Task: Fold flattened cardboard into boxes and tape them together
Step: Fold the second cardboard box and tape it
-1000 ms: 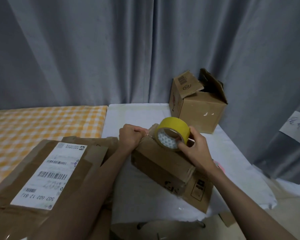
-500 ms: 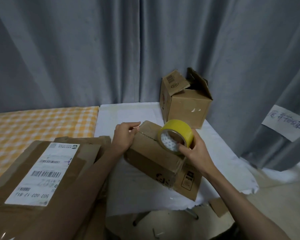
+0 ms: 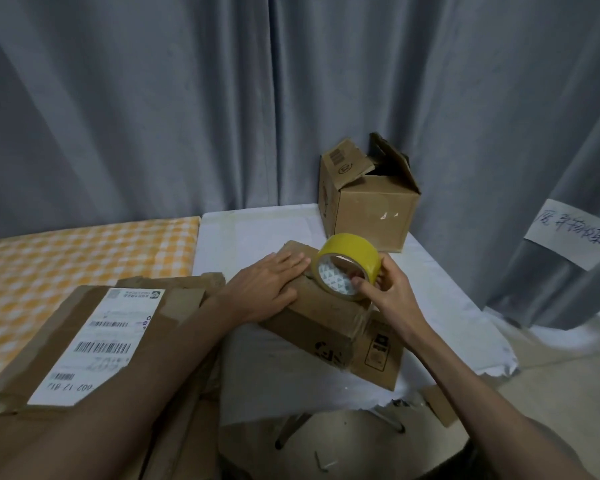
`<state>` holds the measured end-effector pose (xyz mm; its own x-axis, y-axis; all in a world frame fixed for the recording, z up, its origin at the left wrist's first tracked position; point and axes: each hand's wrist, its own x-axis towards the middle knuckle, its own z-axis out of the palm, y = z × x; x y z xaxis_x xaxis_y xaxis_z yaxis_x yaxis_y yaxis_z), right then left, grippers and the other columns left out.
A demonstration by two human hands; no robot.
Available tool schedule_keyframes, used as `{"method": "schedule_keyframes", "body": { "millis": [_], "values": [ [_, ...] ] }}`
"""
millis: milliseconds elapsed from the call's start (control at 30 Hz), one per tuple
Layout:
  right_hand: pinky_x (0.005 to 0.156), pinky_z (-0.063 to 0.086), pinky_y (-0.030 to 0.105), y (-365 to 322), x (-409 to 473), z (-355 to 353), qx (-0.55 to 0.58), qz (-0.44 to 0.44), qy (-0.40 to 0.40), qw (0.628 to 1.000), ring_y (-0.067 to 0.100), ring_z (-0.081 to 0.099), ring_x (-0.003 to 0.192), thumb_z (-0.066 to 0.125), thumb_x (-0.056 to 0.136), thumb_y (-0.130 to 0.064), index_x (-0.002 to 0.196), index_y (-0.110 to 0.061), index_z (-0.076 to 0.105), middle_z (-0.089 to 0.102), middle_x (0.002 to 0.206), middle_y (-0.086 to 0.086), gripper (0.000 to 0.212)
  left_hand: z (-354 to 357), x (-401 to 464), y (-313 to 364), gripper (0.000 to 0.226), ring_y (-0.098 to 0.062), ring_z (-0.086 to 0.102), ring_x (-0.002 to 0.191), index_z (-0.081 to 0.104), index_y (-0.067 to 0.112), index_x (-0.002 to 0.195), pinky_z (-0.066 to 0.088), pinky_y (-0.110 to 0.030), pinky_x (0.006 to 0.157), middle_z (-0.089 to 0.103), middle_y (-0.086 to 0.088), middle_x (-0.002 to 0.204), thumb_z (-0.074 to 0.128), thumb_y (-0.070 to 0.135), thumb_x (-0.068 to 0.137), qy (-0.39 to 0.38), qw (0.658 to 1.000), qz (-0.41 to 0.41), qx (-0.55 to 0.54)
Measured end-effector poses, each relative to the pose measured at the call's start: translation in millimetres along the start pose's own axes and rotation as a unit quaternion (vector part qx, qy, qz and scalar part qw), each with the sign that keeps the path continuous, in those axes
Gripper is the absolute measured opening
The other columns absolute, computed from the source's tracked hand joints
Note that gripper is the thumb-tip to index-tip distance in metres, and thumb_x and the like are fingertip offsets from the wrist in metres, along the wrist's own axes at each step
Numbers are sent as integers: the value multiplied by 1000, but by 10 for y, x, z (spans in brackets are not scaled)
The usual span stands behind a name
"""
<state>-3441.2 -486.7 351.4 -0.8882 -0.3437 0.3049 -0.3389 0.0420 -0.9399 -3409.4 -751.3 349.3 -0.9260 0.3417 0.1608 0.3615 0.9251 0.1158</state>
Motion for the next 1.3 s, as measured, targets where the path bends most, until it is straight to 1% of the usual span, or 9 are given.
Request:
{"method": "schedule_keyframes", "body": {
  "millis": [100, 333, 500, 700, 800, 900, 1033, 1200, 1300],
  "values": [
    [77, 52, 17, -23, 7, -13, -17, 1, -6, 1000, 7, 66, 95, 71, 91, -9, 111, -14, 60, 67, 100, -1, 23, 43, 3, 198, 69, -10, 16, 148, 22, 28, 156, 26, -32, 114, 19, 10, 163, 23, 48, 89, 22, 996, -40, -73],
    [69, 54, 35, -282, -24, -71, -124, 9, 67, 990, 19, 65, 80, 68, 72, -24, 94, -21, 67, 68, 85, 2, 22, 146, -15, 196, 61, -6, 9, 150, 11, 32, 157, 18, -32, 120, 10, 18, 163, 35, 40, 102, 18, 998, -36, -50],
    [49, 41, 15, -474, -123, -359, -233, 15, 99, 967, 6, 58, 56, 67, 65, -32, 74, -23, 66, 61, 60, -10, 13, 159, 13, 174, 62, -3, 1, 150, 0, 42, 156, 9, -32, 121, -1, 25, 161, 25, 57, 101, -12, 999, -21, -32],
    [44, 38, 12, -501, -210, -501, -351, 30, 46, 935, 5, 53, 51, 75, 72, -26, 66, -17, 60, 54, 54, -5, 18, 175, 17, 169, 64, -3, -2, 149, -2, 42, 155, 5, -33, 121, -7, 26, 160, 20, 62, 99, -27, 999, -23, -11],
    [44, 39, 13, -463, -251, -620, -401, 36, 26, 915, 6, 56, 53, 72, 69, -35, 64, -18, 58, 53, 49, -5, 23, 172, 17, 168, 64, -2, -3, 149, -3, 42, 155, 6, -33, 122, -8, 27, 160, 19, 62, 99, -32, 999, -26, -14],
    [45, 38, 14, -331, -365, -722, -427, 54, -5, 903, 2, 57, 57, 65, 66, -43, 65, -18, 59, 56, 51, -5, 25, 164, 24, 176, 64, -2, -3, 149, -1, 42, 155, 8, -34, 121, -7, 28, 160, 18, 63, 98, -32, 999, -26, -14],
    [53, 40, 9, -96, -484, -686, -392, 63, -12, 918, -10, 58, 69, 70, 68, -36, 68, -23, 61, 59, 57, -11, 16, 160, 23, 187, 63, -2, -4, 149, 0, 41, 155, 7, -34, 122, -6, 27, 160, 16, 63, 98, -34, 999, -18, -18],
    [67, 51, 33, 70, -487, -659, -400, 80, -22, 913, 18, 64, 78, 71, 76, -37, 91, -21, 66, 70, 82, 1, 22, -10, 14, 313, 57, -13, 2, 152, 14, 25, 157, -2, -31, 120, 5, 11, 163, 23, 45, 104, -14, 1000, 21, 7],
    [66, 45, 31, 150, -520, -596, -386, 93, -10, 918, 23, 64, 84, 73, 77, -33, 99, -19, 66, 70, 87, 4, 28, -4, -5, 751, 58, -14, 9, 151, 19, 21, 157, 2, -33, 121, 12, 6, 163, 27, 46, 105, 3, 999, 16, -34]
  ]
}}
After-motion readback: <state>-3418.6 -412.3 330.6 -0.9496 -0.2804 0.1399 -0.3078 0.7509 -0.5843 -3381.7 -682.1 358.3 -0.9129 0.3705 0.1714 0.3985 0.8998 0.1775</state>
